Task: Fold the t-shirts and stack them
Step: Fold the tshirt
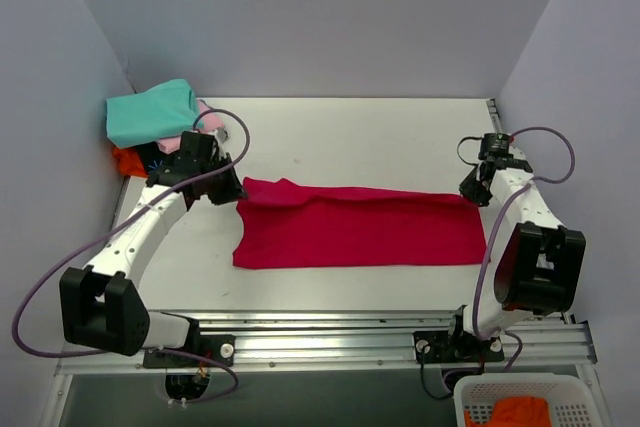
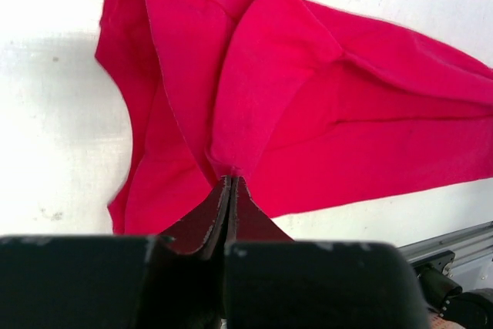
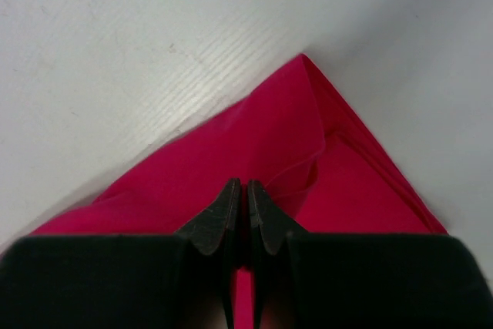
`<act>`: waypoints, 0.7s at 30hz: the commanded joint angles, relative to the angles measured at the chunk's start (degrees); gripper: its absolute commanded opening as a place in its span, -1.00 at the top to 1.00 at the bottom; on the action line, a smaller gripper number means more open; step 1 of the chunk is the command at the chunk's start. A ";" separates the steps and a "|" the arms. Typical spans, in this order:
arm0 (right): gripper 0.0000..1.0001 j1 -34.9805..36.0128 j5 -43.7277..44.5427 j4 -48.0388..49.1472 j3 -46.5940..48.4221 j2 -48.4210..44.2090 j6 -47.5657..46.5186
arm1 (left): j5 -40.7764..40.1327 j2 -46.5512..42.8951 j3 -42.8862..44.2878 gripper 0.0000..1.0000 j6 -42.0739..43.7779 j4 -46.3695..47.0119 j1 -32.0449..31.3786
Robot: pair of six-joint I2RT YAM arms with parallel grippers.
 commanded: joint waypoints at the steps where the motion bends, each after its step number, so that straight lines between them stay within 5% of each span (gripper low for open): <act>1: 1.00 -1.21 3.21 -2.12 -2.45 -2.93 0.35 | -1.29 -6.19 -3.41 0.95 0.46 -0.97 -0.83; 7: 1.00 -2.00 4.79 -1.94 -6.76 -2.67 2.37 | -1.82 -11.82 -9.39 0.89 0.03 -3.70 -1.09; 8: 1.00 -1.91 5.32 -2.64 -6.94 -2.32 2.81 | -1.47 -12.27 -10.36 0.77 -0.32 -3.70 -1.44; 9: 0.92 -2.00 5.76 -2.99 -6.94 -1.97 3.08 | -1.12 -12.70 -12.11 0.28 -1.02 -4.05 -1.97; 11: 0.51 -2.09 7.25 -3.96 -6.94 -1.00 3.86 | -2.26 -14.20 -13.09 -0.28 -3.83 -4.31 -5.99; 12: -0.07 -2.09 7.87 -4.23 -6.94 -0.82 4.04 | -3.04 -14.81 -14.22 -0.58 -5.50 -4.58 -6.80; 15: -0.90 -2.17 10.16 -5.37 -6.76 -0.73 4.92 | -2.26 -17.88 -15.63 -0.74 -12.17 -3.88 -7.77; 21: -0.93 -2.26 9.63 -5.81 -5.62 -0.20 4.84 | -7.00 -16.85 -13.10 -0.73 -11.85 -5.37 -8.91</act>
